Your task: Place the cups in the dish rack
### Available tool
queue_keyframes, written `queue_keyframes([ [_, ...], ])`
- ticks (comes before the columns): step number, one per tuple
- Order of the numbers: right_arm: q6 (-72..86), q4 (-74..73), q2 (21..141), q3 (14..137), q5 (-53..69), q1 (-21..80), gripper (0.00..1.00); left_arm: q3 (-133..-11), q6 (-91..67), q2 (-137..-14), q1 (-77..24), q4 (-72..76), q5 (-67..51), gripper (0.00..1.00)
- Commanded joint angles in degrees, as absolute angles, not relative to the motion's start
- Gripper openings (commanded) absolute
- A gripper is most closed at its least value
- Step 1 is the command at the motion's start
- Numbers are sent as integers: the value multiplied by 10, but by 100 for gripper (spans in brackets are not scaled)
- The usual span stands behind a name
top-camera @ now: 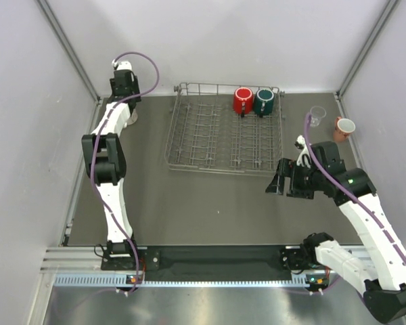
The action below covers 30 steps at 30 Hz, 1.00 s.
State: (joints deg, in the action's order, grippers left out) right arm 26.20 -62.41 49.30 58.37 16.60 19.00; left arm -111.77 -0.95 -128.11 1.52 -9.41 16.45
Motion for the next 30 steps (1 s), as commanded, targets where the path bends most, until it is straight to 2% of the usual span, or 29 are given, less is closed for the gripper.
queue_keyframes([
  [1, 265, -603, 491, 584, 162, 191, 83, -1130, -16, -1293, 22, -62, 169, 61],
  [16, 260, -601, 519, 602, 155, 184, 84, -1130, -27, -1317, 26, -81, 160, 58],
  [23, 265, -601, 510, 595, 150, 182, 84, -1138, -37, -1328, 26, -90, 151, 38],
  [27, 267, -603, 504, 595, 147, 181, 84, -1149, -46, -1333, 27, -104, 148, 19],
  [30, 270, -607, 504, 604, 144, 181, 83, -1157, -56, -1331, 26, -114, 147, 13],
])
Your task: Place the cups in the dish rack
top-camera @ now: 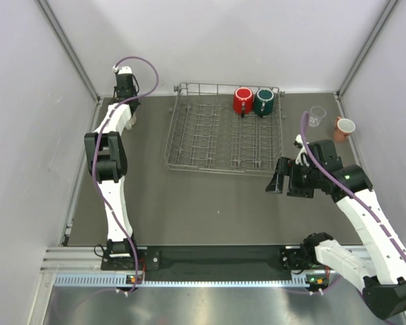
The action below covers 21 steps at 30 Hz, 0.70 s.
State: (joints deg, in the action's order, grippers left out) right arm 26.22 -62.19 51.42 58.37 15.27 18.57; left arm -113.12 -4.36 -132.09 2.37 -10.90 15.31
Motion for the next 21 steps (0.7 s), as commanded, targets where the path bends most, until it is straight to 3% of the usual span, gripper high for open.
queue_keyframes([
  [1, 269, -608, 504, 606, 142, 180, 83, -1157, -61, -1328, 27, -114, 146, 9],
  [4, 270, -608, 506, 613, 142, 179, 83, -1158, -73, -1318, 26, -122, 141, 0],
  [21, 230, -616, 534, 650, 157, 180, 84, -1153, -224, -1183, 12, -241, 198, 0],
])
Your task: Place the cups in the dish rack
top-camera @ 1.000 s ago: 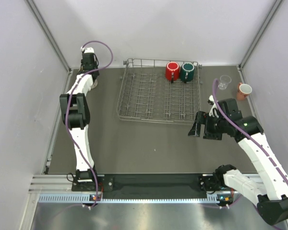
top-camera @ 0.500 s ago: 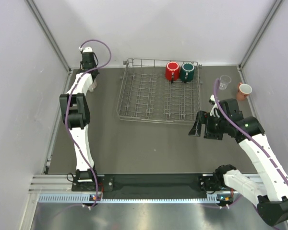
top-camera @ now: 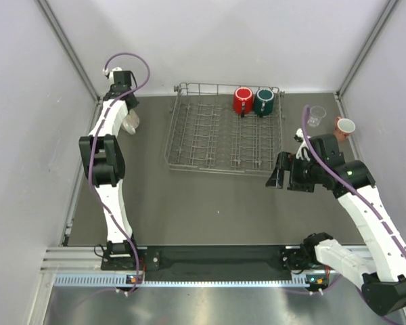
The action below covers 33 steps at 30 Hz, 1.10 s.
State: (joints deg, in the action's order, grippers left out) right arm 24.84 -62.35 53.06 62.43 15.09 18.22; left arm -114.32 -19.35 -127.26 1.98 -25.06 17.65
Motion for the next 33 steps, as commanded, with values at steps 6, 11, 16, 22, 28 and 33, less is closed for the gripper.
queue_keyframes([
  [6, 226, -621, 528, 651, 163, 180, 83, -1113, -245, -1122, 7, -247, 207, 0],
  [11, 226, -621, 531, 664, 163, 181, 83, -1062, -268, -1061, 6, -240, 188, 0],
  [16, 231, -606, 547, 666, 185, 180, 84, -986, -310, -964, 3, -215, 139, 0],
  [22, 240, -547, 582, 678, 246, 180, 84, -902, -373, -830, 2, -162, 59, 0],
  [28, 287, -438, 637, 703, 362, 189, 83, -819, -446, -704, 2, -96, -34, 0],
  [33, 371, -284, 654, 703, 441, 208, 84, -730, -595, -627, -22, -6, -117, 0],
])
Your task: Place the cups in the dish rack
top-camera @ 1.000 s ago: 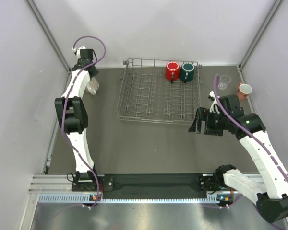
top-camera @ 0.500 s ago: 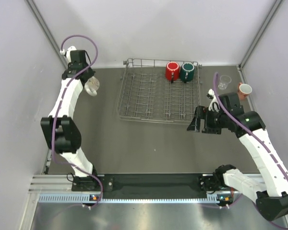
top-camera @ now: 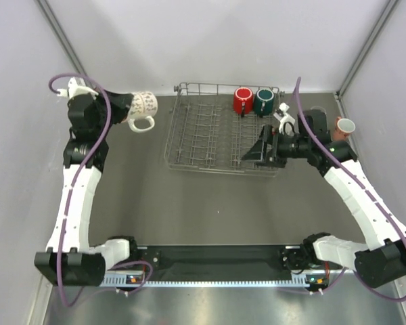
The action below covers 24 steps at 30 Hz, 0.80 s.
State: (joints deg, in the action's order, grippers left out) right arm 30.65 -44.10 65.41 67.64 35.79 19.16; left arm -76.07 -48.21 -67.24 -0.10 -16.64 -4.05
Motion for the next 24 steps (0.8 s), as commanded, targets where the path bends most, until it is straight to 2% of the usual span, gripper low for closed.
queue_keyframes([
  [1, 407, -258, 656, 701, 448, 212, 86, -697, -612, -600, -27, 19, -118, 0],
  [5, 489, -95, 674, 690, 473, 246, 88, -642, -682, -544, -35, 86, -163, 0],
  [11, 563, 54, 722, 707, 458, 355, 94, -625, -739, -472, -37, 121, -211, 0],
  [18, 559, 69, 766, 751, 409, 431, 98, -599, -803, -418, -36, 141, -221, 0],
  [24, 581, 122, 785, 751, 371, 465, 98, -577, -825, -373, -36, 132, -214, 0],
])
